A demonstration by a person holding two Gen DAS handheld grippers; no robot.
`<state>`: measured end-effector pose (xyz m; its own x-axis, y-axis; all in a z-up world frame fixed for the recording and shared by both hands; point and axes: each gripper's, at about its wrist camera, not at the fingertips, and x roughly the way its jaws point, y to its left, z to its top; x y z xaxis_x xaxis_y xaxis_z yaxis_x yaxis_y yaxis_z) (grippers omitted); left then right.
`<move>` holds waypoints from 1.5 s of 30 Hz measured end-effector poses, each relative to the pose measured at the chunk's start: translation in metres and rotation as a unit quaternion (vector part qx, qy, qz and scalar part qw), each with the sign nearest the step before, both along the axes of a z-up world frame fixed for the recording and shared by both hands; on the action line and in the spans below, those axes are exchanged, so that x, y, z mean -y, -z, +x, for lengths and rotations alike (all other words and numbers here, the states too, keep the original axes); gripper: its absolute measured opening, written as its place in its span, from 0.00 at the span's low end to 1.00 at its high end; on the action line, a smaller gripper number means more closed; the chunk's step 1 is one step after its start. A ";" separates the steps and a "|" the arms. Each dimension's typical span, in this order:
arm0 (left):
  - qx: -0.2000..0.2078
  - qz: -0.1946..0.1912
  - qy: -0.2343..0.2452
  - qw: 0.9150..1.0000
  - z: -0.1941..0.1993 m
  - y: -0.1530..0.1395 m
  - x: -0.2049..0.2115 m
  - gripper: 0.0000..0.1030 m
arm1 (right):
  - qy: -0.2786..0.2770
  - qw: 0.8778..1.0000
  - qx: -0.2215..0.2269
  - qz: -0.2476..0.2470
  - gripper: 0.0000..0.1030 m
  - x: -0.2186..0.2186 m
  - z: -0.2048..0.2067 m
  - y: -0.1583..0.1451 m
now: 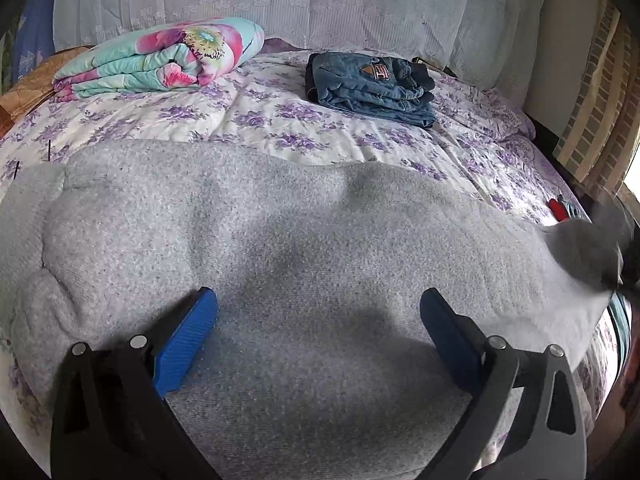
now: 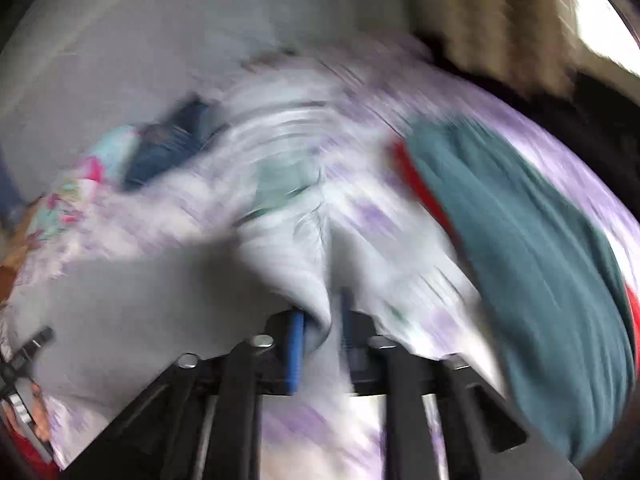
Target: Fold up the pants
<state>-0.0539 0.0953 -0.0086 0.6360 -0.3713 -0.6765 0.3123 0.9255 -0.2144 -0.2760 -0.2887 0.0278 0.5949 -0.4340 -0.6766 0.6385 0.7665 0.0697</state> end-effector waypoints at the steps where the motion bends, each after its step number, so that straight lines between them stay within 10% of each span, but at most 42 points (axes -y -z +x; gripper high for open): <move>1: 0.000 0.000 0.000 1.000 0.000 0.000 0.000 0.96 | 0.028 1.000 -0.004 0.004 0.64 0.004 -0.015 0.005; 7: -0.001 0.003 0.001 1.000 0.000 0.000 0.000 0.96 | 0.005 0.991 0.127 -0.040 0.69 -0.014 -0.035 -0.033; 12: 0.006 -0.014 -0.001 1.000 -0.017 -0.010 -0.007 0.96 | -0.100 0.986 0.066 -0.117 0.81 -0.049 0.024 -0.029; 16: 0.020 0.025 -0.006 0.999 -0.039 -0.012 0.002 0.96 | -0.201 0.958 -0.145 -0.145 0.97 -0.066 0.083 0.044; 19: 0.023 0.144 -0.002 0.989 -0.049 0.006 0.025 0.96 | -0.213 0.956 -0.125 -0.161 0.97 -0.073 0.077 0.026; 23: 0.017 0.162 -0.020 0.986 -0.057 -0.002 0.028 0.96 | -0.229 0.941 -0.048 -0.244 0.97 -0.103 0.072 -0.014; 28: 0.016 0.078 -0.030 0.996 -0.059 -0.031 0.023 0.96 | -0.352 0.912 -0.022 -0.210 0.97 -0.153 0.105 -0.017; 31: -0.015 0.143 -0.032 0.989 -0.045 -0.006 0.029 0.96 | -0.403 0.885 -0.121 -0.200 0.96 -0.178 0.134 0.034; 39: 0.054 0.121 -0.049 0.990 -0.051 -0.038 0.001 0.96 | -0.400 0.910 -0.028 -0.106 0.97 -0.149 0.144 -0.022; 45: 0.019 0.118 -0.119 0.986 -0.004 -0.036 -0.038 0.96 | -0.474 0.876 0.003 -0.087 0.83 -0.210 0.210 -0.040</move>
<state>-0.0580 0.1334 0.0273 0.7130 -0.0439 -0.6998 0.0835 0.9963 0.0226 -0.0656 -0.0787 0.0678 0.7466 0.1607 -0.6455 -0.2905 0.9517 -0.0991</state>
